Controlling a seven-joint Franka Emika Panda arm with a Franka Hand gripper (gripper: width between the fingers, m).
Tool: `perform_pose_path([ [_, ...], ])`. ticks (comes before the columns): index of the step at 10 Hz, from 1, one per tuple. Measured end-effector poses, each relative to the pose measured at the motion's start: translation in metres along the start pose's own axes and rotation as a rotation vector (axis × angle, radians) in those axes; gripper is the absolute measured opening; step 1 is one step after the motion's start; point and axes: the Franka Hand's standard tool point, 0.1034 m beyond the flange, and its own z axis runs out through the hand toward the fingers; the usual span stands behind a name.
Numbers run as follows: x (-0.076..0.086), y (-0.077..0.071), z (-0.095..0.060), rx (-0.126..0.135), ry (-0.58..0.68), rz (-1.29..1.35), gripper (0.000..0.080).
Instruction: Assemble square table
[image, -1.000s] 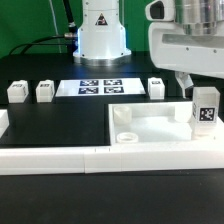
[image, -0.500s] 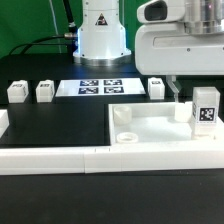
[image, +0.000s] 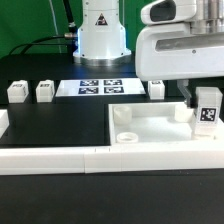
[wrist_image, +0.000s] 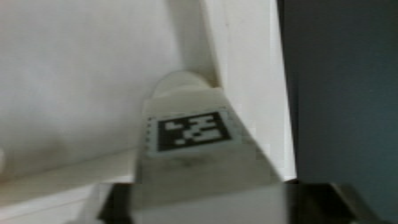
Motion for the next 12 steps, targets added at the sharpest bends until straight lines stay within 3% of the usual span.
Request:
perform_pose_path([
  [1,0.000,0.003,0.001,0.000,-0.002,0.085,0.0299],
  [3,0.000,0.003,0.001,0.000,-0.004,0.230,0.0298],
  [5,-0.001,0.004,0.002,0.010,0.000,0.587,0.0298],
  [8,0.000,0.013,0.001,0.100,-0.007,1.000,0.0298],
  [9,0.000,0.013,0.002,0.106,-0.014,1.030,0.0298],
  [10,0.000,0.013,0.002,0.106,-0.012,0.993,0.0377],
  [11,-0.001,0.012,0.002,0.103,-0.011,0.967,0.0377],
  [12,-0.002,0.012,0.002,0.091,-0.012,0.778,0.0514],
])
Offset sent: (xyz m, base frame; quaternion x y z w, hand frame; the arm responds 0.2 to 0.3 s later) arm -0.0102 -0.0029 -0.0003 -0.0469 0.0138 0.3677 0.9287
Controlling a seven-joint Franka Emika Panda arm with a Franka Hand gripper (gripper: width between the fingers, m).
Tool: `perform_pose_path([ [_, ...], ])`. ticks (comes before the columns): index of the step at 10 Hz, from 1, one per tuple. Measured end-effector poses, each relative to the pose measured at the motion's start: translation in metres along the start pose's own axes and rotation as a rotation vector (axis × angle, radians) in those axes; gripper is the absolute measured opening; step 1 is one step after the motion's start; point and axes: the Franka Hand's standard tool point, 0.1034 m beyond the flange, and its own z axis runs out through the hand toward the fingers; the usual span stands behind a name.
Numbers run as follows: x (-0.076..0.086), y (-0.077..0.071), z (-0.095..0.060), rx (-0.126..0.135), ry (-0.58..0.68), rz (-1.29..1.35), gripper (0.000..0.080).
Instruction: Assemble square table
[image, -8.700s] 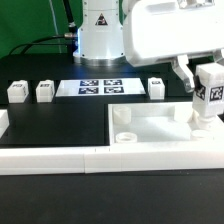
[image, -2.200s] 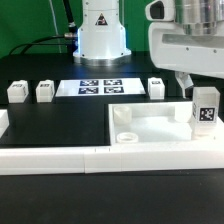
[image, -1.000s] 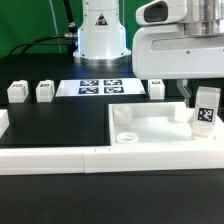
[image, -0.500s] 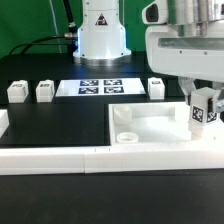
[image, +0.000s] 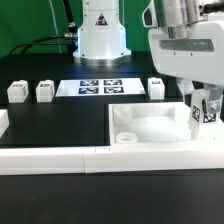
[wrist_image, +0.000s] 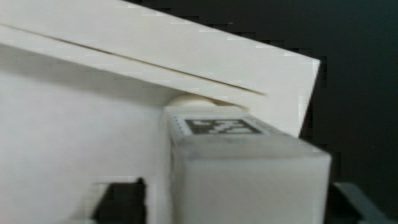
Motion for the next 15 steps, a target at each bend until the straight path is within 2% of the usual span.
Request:
perform_pose_path([
  [1,-0.0019,0.0016,0.0004,-0.020,-0.011,-0.189,0.0622],
  [2,-0.0046,0.0024,0.0007,-0.037,-0.024,-0.325,0.0622],
  [4,-0.0034,0.0022,0.0007,-0.033,-0.023,-0.435,0.0641],
  [5,-0.0031,0.0024,0.0007,-0.036,-0.022,-0.574,0.0648],
  [8,-0.0062,-0.0002,0.0001,-0.079,-0.003,-1.071,0.0649],
  [9,-0.0060,0.0002,0.0003,-0.076,-0.003,-1.029,0.0649],
  [11,-0.0057,0.0004,0.0004,-0.077,-0.003,-1.030,0.0385],
  [12,-0.0063,0.0001,0.0004,-0.073,-0.001,-0.921,0.0385],
  [13,-0.0065,-0.0001,0.0004,-0.070,0.001,-0.832,0.0291],
  [15,-0.0066,-0.0002,0.0003,-0.068,0.005,-0.697,0.0291],
])
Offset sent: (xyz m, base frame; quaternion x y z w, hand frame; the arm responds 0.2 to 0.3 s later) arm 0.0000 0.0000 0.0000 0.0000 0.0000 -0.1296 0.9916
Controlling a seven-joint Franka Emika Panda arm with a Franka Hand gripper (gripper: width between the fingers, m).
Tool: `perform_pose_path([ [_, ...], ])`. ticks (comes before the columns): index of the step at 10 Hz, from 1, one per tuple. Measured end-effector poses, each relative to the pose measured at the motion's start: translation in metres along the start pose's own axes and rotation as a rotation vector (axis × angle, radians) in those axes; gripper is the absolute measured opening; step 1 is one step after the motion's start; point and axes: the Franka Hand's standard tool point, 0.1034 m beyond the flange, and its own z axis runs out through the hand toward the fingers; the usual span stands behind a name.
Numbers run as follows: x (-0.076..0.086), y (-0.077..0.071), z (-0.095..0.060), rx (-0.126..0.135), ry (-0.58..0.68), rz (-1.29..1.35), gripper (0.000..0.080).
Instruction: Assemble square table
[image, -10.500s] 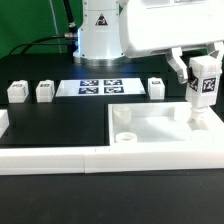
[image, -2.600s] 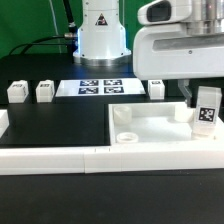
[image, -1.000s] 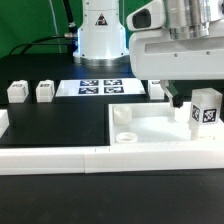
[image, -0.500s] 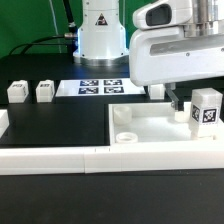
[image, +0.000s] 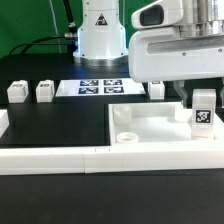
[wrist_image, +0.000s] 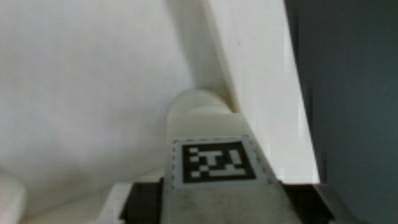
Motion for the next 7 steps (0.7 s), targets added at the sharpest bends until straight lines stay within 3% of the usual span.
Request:
perform_pose_path([
  [2,0.0004,-0.0008,-0.0003,0.000,0.006,0.409,0.0291],
  [3,0.0014,0.0000,0.0001,0.017,-0.004,0.637,0.0291],
  [5,0.0007,-0.0009,0.0007,0.040,-0.030,0.863,0.0291],
  [7,-0.0002,-0.0019,0.0010,0.042,-0.036,1.008,0.0291],
])
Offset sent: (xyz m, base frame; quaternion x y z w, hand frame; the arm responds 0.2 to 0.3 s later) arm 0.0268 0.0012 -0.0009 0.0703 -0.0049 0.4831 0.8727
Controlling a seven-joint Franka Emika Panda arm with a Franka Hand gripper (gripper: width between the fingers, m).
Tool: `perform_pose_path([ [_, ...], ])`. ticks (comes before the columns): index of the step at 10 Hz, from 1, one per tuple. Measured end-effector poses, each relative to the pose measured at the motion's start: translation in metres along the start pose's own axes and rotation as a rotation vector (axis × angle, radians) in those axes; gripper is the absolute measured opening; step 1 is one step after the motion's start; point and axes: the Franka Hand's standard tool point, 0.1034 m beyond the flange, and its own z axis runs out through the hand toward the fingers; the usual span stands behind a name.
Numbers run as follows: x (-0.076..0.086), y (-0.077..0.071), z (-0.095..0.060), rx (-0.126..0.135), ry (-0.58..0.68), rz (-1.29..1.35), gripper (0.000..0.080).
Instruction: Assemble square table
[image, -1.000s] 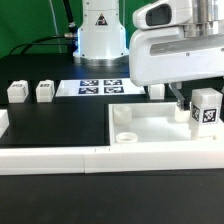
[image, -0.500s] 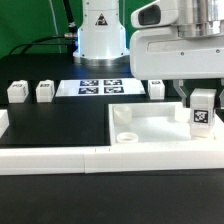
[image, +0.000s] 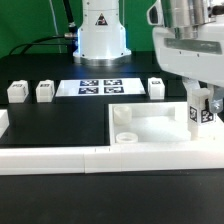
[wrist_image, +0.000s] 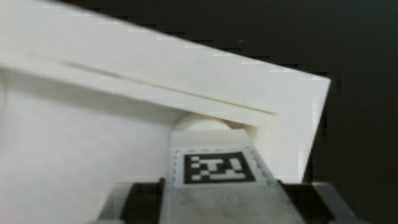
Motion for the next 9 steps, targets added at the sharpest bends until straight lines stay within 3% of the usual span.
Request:
perform_pose_path([
  [2,-0.0008,0.0009,0.0004,-0.007,0.004,-0.139,0.0316],
  [3,-0.0026,0.0018,0.0009,-0.017,0.011,-0.320,0.0503],
  [4,-0.0017,0.0008,-0.0003,-0.023,0.012,-0.541,0.0602],
  [5,-0.0029,0.0024,-0.0012,-0.055,-0.002,-0.742,0.0602],
  [8,-0.0011,0.0016,-0.0016,-0.055,-0.001,-0.945,0.0647],
  [9,0.0017,0.0016,-0.0022,-0.074,0.010,-1.164,0.0649],
])
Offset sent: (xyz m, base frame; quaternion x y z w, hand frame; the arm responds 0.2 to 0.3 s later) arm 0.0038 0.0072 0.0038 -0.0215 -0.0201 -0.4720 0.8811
